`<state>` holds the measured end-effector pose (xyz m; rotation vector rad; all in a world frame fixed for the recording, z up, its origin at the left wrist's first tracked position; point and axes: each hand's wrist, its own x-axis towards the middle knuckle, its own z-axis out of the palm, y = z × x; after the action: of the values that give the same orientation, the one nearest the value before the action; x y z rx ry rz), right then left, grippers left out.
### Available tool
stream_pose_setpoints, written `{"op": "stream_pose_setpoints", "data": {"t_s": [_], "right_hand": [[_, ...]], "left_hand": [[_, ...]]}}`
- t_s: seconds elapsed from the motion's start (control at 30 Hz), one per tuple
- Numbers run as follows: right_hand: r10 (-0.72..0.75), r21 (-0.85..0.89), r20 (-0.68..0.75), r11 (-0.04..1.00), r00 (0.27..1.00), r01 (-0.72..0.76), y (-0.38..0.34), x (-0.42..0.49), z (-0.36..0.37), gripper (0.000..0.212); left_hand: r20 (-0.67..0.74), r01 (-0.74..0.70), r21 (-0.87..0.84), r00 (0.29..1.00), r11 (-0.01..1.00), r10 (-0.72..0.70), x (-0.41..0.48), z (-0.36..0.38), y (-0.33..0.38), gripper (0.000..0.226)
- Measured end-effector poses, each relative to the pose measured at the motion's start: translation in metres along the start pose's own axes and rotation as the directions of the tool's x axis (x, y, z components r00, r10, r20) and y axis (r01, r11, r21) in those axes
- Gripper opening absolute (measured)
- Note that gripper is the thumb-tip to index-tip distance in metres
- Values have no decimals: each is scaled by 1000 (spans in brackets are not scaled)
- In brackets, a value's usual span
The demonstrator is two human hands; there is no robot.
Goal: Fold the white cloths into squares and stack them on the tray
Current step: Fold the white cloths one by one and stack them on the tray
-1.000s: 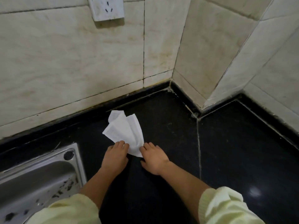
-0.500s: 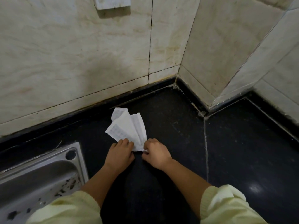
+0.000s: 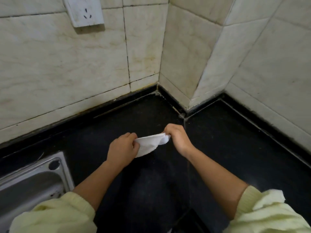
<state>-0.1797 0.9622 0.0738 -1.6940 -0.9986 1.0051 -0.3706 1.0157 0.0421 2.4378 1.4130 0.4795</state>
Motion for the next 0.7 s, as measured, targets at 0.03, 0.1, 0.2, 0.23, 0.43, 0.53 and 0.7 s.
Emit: {"op": "stream_pose_setpoints", "data": {"t_s": [0.03,0.1,0.2,0.23,0.43,0.53,0.7], "right_hand": [[3,35,-29,999,1000,-2,-3,-7,-15,16],[46,130,-83,991,995,-35,-4,-18,-42,13],[114,263,-177,963,978,-65,-1,-36,-87,9],[121,272,-207,960,971,-62,0,-41,-102,10],[160,234,-331,969,930,-83,5,-66,-182,11],[158,227,-369,971,916,-76,10,-69,-212,11],[129,267,-338,963,932,-36,17,-74,-241,9]], "left_hand": [[-4,7,-26,1000,1000,-7,1,-2,12,15],[-15,7,-76,1000,997,-8,2,-4,33,15],[-52,-100,-100,994,990,95,2,-3,63,15],[-61,-151,-102,988,983,145,2,-1,70,16],[-64,-255,-175,967,951,247,24,9,111,16],[-122,-244,-249,968,937,220,37,7,134,13],[-82,-228,-390,974,892,213,45,-6,163,11]]}}
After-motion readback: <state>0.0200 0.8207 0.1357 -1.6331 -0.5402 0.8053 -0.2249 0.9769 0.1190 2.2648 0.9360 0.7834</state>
